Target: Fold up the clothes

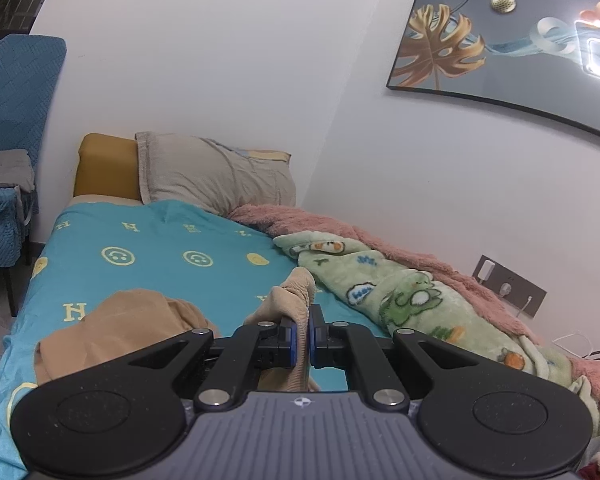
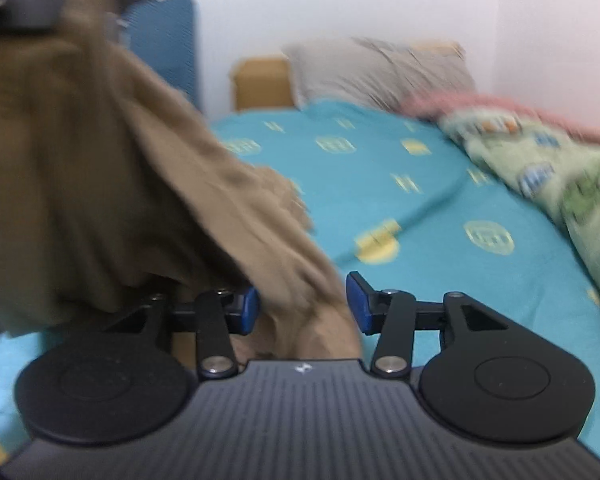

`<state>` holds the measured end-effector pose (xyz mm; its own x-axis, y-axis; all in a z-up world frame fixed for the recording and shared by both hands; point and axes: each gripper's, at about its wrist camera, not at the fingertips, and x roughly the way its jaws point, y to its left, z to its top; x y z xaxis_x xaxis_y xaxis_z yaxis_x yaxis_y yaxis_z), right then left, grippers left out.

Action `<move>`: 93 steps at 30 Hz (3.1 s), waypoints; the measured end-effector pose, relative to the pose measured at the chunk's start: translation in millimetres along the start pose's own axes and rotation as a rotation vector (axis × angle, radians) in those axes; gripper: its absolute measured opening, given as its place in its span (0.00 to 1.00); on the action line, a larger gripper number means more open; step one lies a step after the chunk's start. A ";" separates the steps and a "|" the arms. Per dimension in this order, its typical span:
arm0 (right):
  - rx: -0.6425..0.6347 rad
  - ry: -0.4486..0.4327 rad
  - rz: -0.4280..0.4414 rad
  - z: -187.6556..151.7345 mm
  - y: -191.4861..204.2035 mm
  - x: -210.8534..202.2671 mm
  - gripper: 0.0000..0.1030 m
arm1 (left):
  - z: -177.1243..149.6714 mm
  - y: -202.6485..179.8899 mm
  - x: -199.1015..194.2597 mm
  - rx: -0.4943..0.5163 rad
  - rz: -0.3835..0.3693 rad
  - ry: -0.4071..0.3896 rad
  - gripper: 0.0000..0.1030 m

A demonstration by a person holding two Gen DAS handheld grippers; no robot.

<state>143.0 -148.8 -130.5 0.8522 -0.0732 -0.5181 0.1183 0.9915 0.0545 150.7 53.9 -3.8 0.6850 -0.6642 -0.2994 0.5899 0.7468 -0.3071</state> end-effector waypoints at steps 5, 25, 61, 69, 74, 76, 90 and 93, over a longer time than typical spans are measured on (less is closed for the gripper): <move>0.123 -0.041 -0.016 4.3 -21.7 -9.3 0.18 | -6.0 0.1 8.6 0.038 0.097 0.079 0.06; -0.018 -0.363 0.082 39.6 -22.1 -67.2 0.13 | -73.7 -59.6 4.8 0.276 0.237 0.381 0.61; -0.068 0.024 -0.094 6.2 -26.7 3.0 0.76 | -36.9 -41.6 -7.7 0.093 0.901 -0.011 0.82; 0.093 -0.195 -0.173 24.2 -49.2 -41.1 0.76 | -49.5 -34.2 -10.3 0.104 0.918 0.111 0.86; 0.179 -0.369 -0.164 59.0 -58.3 -99.3 0.76 | -75.5 -43.3 0.6 0.225 0.827 0.277 0.93; 0.151 -0.404 -0.160 75.0 -52.5 -117.1 0.76 | -75.8 -51.7 -9.9 0.220 0.819 0.247 0.94; 0.086 -0.655 -0.093 198.5 -52.9 -274.6 0.76 | 116.7 -128.6 -169.6 0.231 0.875 -0.356 0.99; 0.062 -0.721 -0.065 231.0 -54.0 -333.5 0.76 | 164.0 -162.9 -215.1 0.237 0.843 -0.466 1.00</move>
<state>-29.8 -202.8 236.5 0.9640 -0.2059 0.1684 0.1907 0.9764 0.1017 -22.7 80.7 258.8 0.9896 0.1287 0.0637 -0.1318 0.9902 0.0469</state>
